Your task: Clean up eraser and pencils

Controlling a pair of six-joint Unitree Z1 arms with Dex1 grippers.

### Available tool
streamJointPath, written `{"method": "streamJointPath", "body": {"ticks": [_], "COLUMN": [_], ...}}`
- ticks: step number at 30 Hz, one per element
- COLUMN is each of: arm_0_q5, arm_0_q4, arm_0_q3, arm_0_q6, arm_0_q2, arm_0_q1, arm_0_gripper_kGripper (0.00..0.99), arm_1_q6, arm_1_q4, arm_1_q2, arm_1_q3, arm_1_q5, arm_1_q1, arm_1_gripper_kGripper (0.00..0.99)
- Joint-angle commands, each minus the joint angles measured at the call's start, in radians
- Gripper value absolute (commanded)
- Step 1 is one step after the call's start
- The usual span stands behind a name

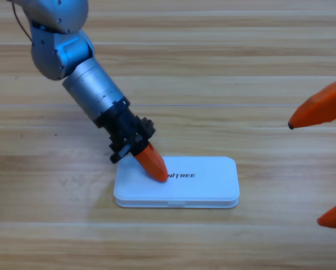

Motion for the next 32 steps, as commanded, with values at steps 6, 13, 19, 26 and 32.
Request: {"method": "streamJointPath", "body": {"ticks": [6, 13, 19, 26, 32], "arm_0_q5": [0.103, 0.204, 0.238, 0.247, 0.251], "arm_0_q4": [0.175, 0.3, 0.298, 0.281, 0.28], "arm_0_q3": [-0.132, -0.252, -0.192, -0.092, -0.097], "arm_0_q6": [-0.083, -0.297, -0.376, -0.352, -0.353], "arm_0_q2": [-0.225, -0.524, -0.604, -0.608, -0.581], "arm_0_q1": [-0.031, -0.211, -0.292, -0.292, -0.286], "arm_0_gripper_kGripper": [0.0, 0.769, 0.99, 0.99, 0.99], "arm_1_q6": [-0.003, -0.001, -0.003, -0.003, -0.001], "arm_1_q4": [-0.014, -0.014, -0.016, -0.017, -0.017], "arm_1_q2": [0.032, 0.033, 0.038, 0.041, 0.042], "arm_1_q3": [0.034, 0.032, 0.032, 0.032, 0.031], "arm_1_q5": [0.017, 0.017, 0.017, 0.017, 0.017], "arm_1_q1": [-0.026, -0.026, -0.026, -0.026, -0.026], "arm_1_gripper_kGripper": [0.959, 0.959, 0.959, 0.959, 0.959]}}
